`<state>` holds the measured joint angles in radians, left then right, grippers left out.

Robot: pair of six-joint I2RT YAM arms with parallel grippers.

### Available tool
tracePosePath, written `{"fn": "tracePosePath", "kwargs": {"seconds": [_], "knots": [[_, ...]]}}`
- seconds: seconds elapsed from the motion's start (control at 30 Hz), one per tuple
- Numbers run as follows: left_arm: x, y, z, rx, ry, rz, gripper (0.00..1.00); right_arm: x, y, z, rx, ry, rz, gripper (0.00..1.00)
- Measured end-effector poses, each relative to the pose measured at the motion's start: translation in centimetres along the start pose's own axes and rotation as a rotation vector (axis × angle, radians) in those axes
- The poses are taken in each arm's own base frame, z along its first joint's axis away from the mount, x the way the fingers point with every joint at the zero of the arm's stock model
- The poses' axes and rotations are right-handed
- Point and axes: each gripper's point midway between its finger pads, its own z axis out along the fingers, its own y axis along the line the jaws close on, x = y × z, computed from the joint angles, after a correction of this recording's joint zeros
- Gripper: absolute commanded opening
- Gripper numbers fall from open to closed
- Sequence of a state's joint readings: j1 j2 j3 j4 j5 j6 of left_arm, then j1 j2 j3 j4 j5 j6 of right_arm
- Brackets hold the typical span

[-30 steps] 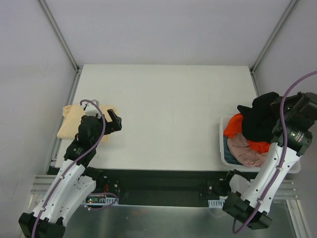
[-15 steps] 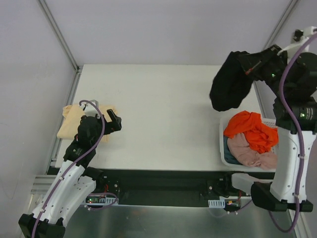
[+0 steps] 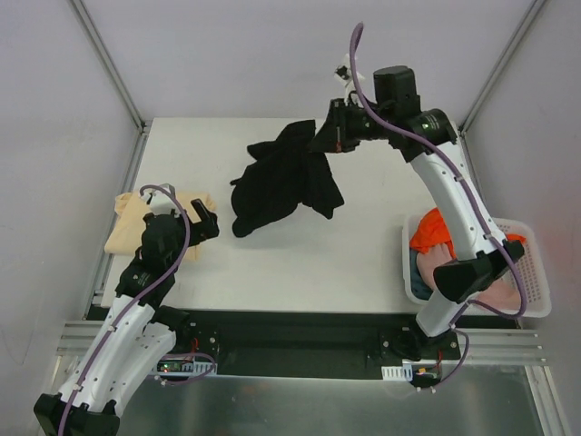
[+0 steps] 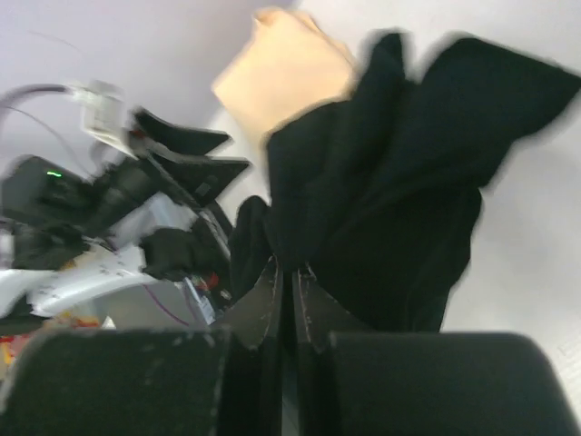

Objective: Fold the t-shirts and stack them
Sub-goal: Move the tshirt to the center of the board

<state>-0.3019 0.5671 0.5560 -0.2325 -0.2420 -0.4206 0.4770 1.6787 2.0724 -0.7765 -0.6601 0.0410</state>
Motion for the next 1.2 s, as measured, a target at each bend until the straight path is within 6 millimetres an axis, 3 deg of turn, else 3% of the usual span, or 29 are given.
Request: {"fn": "tracePosePath", "kwargs": {"seconds": [0.13,0.2,0.23,0.33,0.43,0.5,0.57,0.7,0.77,0.83,0.93,1.1,1.2], "knots": [[-0.1,0.3,0.0,-0.017,-0.006,-0.008,0.99,2.8,-5.6,1.1,0.209,0.097,-0.006,0.58],[-0.1,0.5,0.1,-0.029,-0.008,-0.01,0.99,4.2,-9.5,0.7,0.38,0.122,-0.022,0.75],[0.0,0.5,0.1,-0.033,-0.006,-0.011,0.99,5.2,-11.4,0.4,0.462,0.139,-0.027,0.98],[0.4,0.8,0.4,-0.05,0.013,-0.011,0.99,9.6,-16.4,-0.7,0.67,0.234,-0.011,0.97],[1.1,1.2,0.9,-0.079,0.041,-0.019,0.99,12.8,-19.0,-1.3,0.765,0.28,-0.003,0.97],[1.8,1.4,1.4,-0.098,0.073,-0.025,0.99,13.8,-19.5,-1.7,0.779,0.27,-0.011,0.97],[2.7,1.5,2.0,-0.118,0.111,-0.03,0.99,13.7,-19.0,-1.8,0.756,0.229,-0.025,0.97],[4.5,1.5,3.4,-0.147,0.216,-0.059,0.99,10.8,-16.7,0.2,0.633,0.107,-0.079,0.97],[5.1,2.0,4.5,-0.176,0.27,-0.107,0.99,9.4,-15.5,2.6,0.575,0.089,-0.113,0.97],[5.8,2.8,6.0,-0.213,0.333,-0.177,0.99,8.6,-14.3,6.3,0.508,0.09,-0.148,0.97],[6.8,3.7,8.4,-0.268,0.409,-0.265,0.99,9.2,-13.5,12.6,0.41,0.133,-0.167,0.97],[8.9,1.9,12.3,-0.223,0.548,-0.356,0.9,10.9,-14.8,20.7,0.355,0.211,-0.171,0.97],[9.9,1.3,13.9,-0.208,0.597,-0.388,0.77,12.1,-16.1,23.7,0.35,0.234,-0.171,0.97]]}}
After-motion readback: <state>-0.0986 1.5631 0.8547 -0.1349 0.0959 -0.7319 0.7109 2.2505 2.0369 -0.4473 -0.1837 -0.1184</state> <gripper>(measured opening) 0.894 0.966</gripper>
